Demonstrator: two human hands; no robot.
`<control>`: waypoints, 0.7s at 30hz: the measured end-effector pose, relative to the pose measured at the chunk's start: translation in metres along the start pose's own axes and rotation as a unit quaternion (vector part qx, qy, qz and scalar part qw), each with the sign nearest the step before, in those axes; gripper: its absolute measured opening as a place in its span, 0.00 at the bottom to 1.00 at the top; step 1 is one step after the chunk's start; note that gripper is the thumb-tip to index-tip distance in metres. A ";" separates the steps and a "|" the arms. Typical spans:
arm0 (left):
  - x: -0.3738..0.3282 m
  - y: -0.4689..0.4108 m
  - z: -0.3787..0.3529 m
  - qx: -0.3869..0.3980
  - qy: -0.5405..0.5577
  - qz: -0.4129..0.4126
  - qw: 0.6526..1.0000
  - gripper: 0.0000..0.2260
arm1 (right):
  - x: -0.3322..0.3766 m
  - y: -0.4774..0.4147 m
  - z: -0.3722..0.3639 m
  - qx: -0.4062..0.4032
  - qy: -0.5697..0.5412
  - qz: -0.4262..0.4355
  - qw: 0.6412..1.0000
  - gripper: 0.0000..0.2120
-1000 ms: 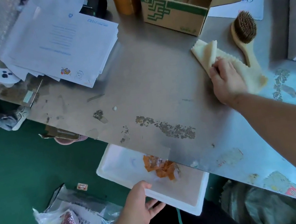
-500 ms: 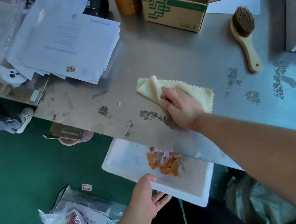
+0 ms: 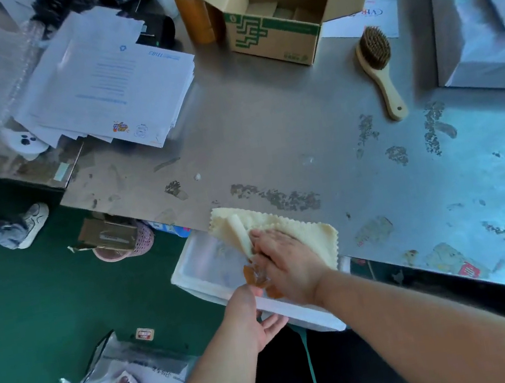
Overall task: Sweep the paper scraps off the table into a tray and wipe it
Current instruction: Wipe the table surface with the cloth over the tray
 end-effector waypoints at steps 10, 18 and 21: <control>0.001 0.002 -0.002 0.019 -0.008 -0.010 1.000 0.11 | 0.009 0.019 0.032 0.033 -0.414 -0.209 0.885 0.10; 0.003 -0.001 0.000 0.016 -0.006 -0.010 1.000 0.13 | -0.056 0.008 0.190 -0.161 -0.341 -0.192 0.906 0.10; 0.004 -0.005 -0.003 0.021 -0.003 -0.011 1.000 0.13 | -0.116 0.016 0.244 -0.269 -0.265 -0.262 0.888 0.09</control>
Point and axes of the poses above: each hand's wrist, its own y-axis away from the middle knuckle, its own z-axis out of the back of the hand, x = y × z, the point moved 8 cm from there along -y, towards the middle knuckle, and after that the axes turned 15 degrees about -z, right-handed, at the moved point
